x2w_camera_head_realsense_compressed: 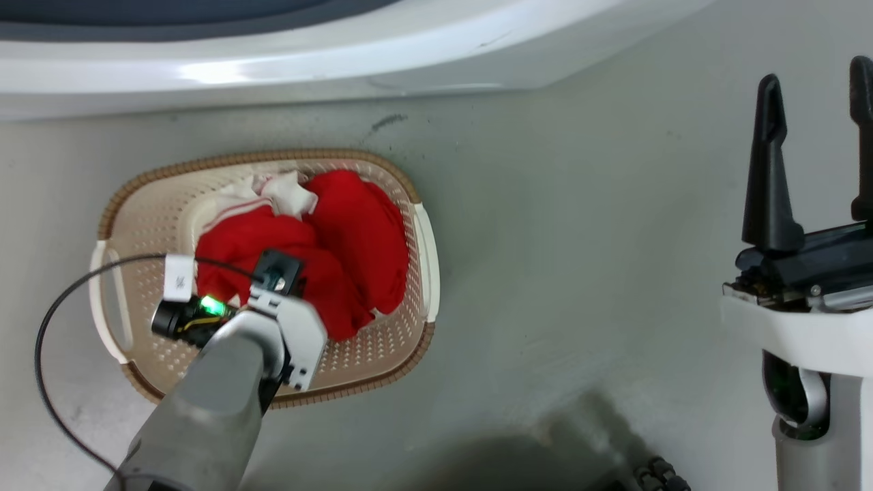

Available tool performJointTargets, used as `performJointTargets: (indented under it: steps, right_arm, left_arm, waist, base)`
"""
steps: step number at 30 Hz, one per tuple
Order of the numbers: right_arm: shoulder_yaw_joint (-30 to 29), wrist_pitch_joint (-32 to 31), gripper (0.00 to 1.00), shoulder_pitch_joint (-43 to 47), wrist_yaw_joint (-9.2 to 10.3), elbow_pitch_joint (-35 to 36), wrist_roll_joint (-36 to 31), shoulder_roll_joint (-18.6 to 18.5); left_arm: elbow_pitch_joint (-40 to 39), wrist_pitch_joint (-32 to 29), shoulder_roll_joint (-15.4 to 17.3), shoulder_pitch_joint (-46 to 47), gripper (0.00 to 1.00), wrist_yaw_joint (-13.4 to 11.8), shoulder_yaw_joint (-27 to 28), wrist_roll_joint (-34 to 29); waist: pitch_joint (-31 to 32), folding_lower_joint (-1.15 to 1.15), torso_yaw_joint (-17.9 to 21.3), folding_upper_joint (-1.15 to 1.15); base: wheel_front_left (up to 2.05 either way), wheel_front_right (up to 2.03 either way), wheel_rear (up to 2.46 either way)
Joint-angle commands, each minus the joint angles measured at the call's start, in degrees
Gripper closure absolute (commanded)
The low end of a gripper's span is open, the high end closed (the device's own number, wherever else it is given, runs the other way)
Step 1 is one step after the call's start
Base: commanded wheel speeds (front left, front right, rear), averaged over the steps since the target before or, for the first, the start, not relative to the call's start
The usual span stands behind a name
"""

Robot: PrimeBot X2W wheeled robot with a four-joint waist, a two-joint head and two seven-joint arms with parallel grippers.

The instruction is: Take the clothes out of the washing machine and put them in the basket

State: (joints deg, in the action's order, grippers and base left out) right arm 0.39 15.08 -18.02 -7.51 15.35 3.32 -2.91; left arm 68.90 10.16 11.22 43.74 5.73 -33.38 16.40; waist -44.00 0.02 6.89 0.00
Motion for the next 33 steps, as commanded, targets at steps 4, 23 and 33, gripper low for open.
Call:
performJointTargets:
  steps: [4, 23, 33]
  right_arm:
    - [-0.68, 0.13, 0.0, -2.05, 0.04, 0.51, 0.08, 0.05]
    - [-0.21, 0.13, 0.0, -0.36, 0.04, -1.65, -0.25, 0.04]
    - [-0.01, 0.13, 0.0, 5.11, 0.04, -4.18, -1.03, 0.04]
  left_arm:
    - [2.91, -2.05, -1.36, 4.32, 1.0, 0.34, -1.2, -0.67]
    - [4.25, 1.84, -2.03, 2.32, 0.0, 0.07, -1.79, 1.47]
    - [-12.95, 5.01, -0.99, -7.48, 0.0, -4.06, 3.46, 1.96]
  waist:
    - [-4.93, -0.02, 0.14, 0.0]
    - [1.44, -0.02, -1.0, 0.0]
    - [13.38, -0.02, -3.06, 0.0]
  base:
    - [0.0, 0.0, 0.0]
    - [0.0, 0.0, 0.0]
    - [0.0, 0.0, 0.0]
